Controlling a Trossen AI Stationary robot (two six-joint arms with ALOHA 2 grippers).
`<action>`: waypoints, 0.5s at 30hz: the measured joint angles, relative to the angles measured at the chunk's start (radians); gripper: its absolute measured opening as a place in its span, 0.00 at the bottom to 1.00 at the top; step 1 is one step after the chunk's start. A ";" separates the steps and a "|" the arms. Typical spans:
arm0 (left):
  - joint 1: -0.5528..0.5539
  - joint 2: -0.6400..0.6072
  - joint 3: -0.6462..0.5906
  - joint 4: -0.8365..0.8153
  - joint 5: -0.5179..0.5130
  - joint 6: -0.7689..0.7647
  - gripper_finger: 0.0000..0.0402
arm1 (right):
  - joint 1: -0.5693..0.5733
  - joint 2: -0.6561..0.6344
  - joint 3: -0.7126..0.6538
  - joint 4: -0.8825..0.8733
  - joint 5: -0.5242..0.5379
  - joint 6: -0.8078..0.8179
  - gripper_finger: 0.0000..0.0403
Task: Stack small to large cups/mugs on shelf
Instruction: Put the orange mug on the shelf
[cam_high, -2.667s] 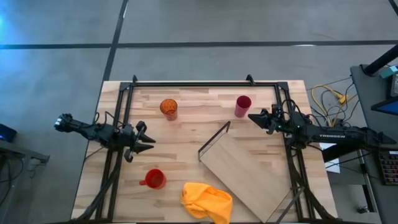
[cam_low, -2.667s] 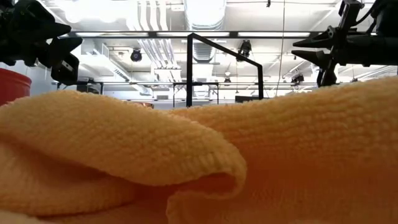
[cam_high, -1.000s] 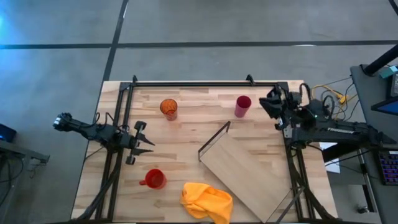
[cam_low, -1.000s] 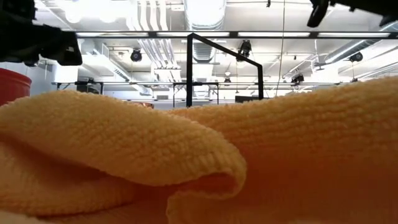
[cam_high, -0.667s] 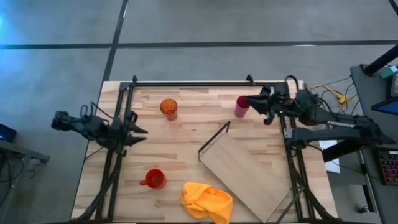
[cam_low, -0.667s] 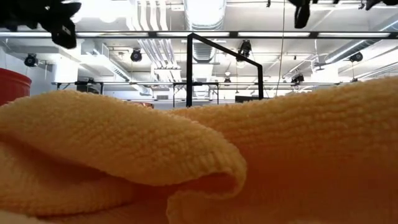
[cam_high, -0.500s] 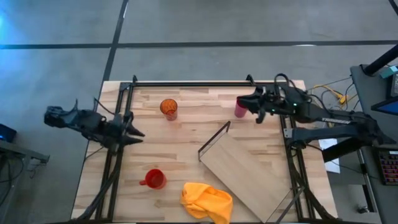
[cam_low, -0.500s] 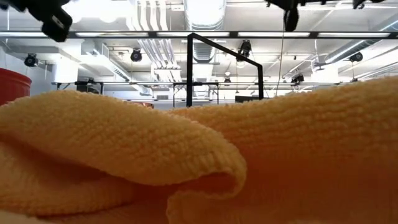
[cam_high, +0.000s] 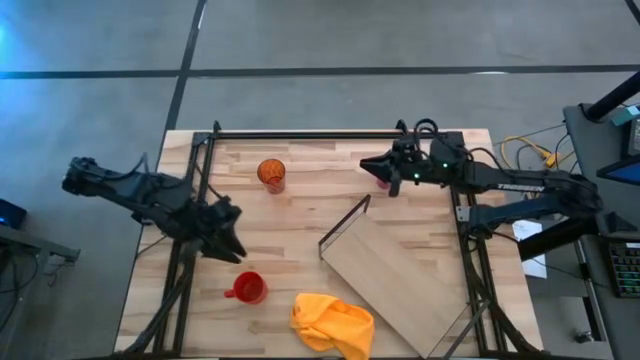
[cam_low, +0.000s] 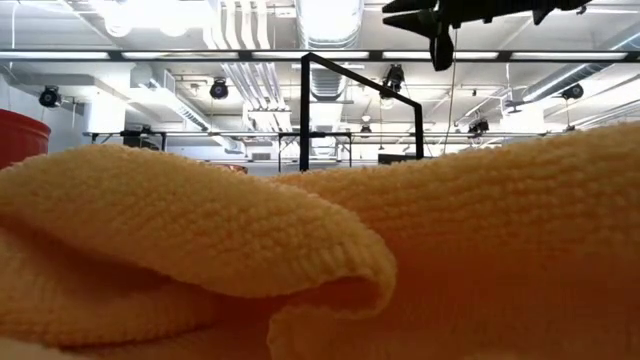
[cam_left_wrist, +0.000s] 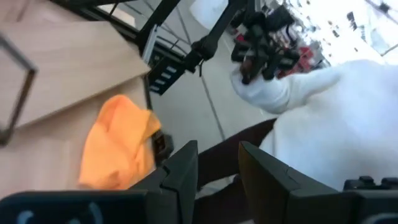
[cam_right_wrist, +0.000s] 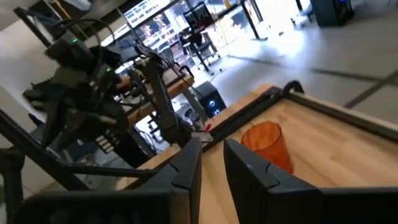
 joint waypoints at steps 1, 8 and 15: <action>0.000 0.017 0.000 0.035 0.001 -0.001 0.26 | 0.000 0.006 0.000 0.000 -0.002 0.014 0.16; 0.000 0.105 0.002 0.195 0.009 -0.067 0.26 | 0.001 0.021 0.000 0.000 -0.025 0.089 0.16; 0.000 0.159 0.003 0.235 0.009 -0.267 0.26 | 0.002 0.020 0.000 0.000 -0.167 0.055 0.16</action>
